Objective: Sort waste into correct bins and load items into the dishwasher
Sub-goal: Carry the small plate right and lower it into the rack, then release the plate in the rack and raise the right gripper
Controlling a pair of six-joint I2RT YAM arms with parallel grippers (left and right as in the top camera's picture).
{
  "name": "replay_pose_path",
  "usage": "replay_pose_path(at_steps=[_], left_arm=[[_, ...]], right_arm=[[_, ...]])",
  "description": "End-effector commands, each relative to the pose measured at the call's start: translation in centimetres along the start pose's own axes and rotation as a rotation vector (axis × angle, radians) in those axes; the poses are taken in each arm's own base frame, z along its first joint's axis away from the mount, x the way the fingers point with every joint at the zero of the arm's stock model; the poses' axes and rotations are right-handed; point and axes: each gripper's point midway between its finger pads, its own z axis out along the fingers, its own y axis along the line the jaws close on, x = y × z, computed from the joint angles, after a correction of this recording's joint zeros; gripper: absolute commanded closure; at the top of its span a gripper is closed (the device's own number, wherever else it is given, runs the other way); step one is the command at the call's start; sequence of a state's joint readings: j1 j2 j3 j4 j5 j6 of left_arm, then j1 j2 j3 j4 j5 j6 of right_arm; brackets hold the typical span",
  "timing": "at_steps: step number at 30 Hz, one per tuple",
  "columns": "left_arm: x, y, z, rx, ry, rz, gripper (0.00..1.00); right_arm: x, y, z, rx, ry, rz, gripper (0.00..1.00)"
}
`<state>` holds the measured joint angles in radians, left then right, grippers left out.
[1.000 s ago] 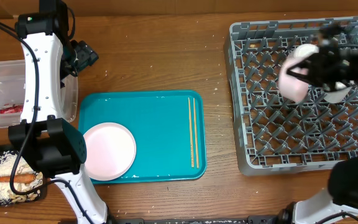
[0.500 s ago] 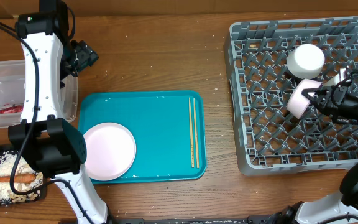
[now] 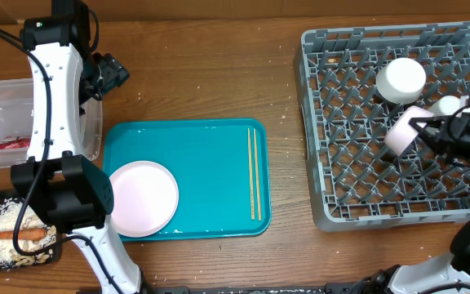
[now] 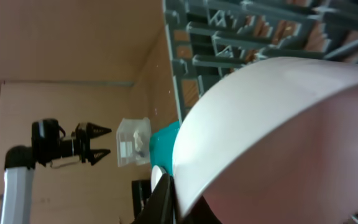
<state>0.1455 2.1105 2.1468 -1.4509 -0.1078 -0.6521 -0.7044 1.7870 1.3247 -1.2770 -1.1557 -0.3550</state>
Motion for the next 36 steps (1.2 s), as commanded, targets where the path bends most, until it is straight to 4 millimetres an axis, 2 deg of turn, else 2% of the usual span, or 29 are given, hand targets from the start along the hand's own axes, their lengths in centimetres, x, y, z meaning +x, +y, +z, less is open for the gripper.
replay_pose_path(at_steps=[1, 5, 6, 9, 11, 15, 19, 21, 24, 26, 27, 28, 29, 30, 32, 36], left_arm=[[-0.1, -0.1, -0.4, 0.004, -0.01, -0.005, 0.0], [-0.1, -0.1, -0.4, 0.004, -0.01, -0.005, 0.0], [-0.1, -0.1, -0.4, 0.004, -0.01, -0.005, 0.0], [-0.1, -0.1, -0.4, 0.004, -0.01, -0.005, 0.0], [-0.1, -0.1, -0.4, 0.004, -0.01, -0.005, 0.0], [-0.1, -0.1, -0.4, 0.004, -0.01, -0.005, 0.0], [-0.1, -0.1, -0.4, 0.005, -0.01, -0.005, 0.0], [-0.1, -0.1, -0.4, 0.004, -0.01, -0.005, 0.0], [-0.1, -0.1, -0.4, 0.004, -0.01, -0.005, 0.0], [-0.1, -0.1, -0.4, 0.005, -0.01, -0.005, 0.0], [-0.1, -0.1, -0.4, 0.004, -0.01, -0.005, 0.0], [-0.1, -0.1, -0.4, 0.004, -0.01, -0.005, 0.0], [-0.1, -0.1, -0.4, 0.004, -0.01, -0.005, 0.0], [-0.1, -0.1, -0.4, 0.005, -0.01, -0.005, 0.0], [-0.1, -0.1, -0.4, 0.004, -0.01, -0.005, 0.0], [-0.1, -0.1, -0.4, 0.004, -0.01, -0.005, 0.0]], right_arm=[[-0.8, -2.1, -3.4, 0.187, -0.034, 0.085, 0.92], [-1.4, -1.8, -6.5, 0.35, -0.071, 0.16, 0.81], [-1.7, -2.0, -7.9, 0.455, -0.102, 0.203, 0.7], [-2.0, -1.7, -10.0, 0.612, -0.16, 0.242, 0.4], [-1.9, -0.8, -10.7, 0.649, -0.177, 0.237, 0.28], [-1.2, 0.2, -10.7, 0.649, -0.173, 0.236, 0.28], [0.0, 3.0, -9.6, 0.645, -0.159, 0.161, 0.31], [0.8, 5.0, -7.9, 0.637, -0.125, 0.078, 0.31], [3.1, 7.4, -3.2, 0.69, 0.02, -0.097, 0.31], [5.5, 8.5, 2.4, 0.726, 0.156, -0.263, 0.31], [6.7, 9.0, 5.8, 0.756, 0.207, -0.36, 0.3], [7.1, 9.2, 7.3, 0.761, 0.23, -0.409, 0.3], [8.2, 9.7, 10.4, 0.77, 0.269, -0.52, 0.23], [8.9, 9.8, 13.4, 0.796, 0.291, -0.622, 0.18], [9.3, 9.0, 15.7, 0.855, 0.306, -0.698, 0.13], [8.9, 5.3, 19.0, 1.02, 0.317, -0.729, 0.11]])
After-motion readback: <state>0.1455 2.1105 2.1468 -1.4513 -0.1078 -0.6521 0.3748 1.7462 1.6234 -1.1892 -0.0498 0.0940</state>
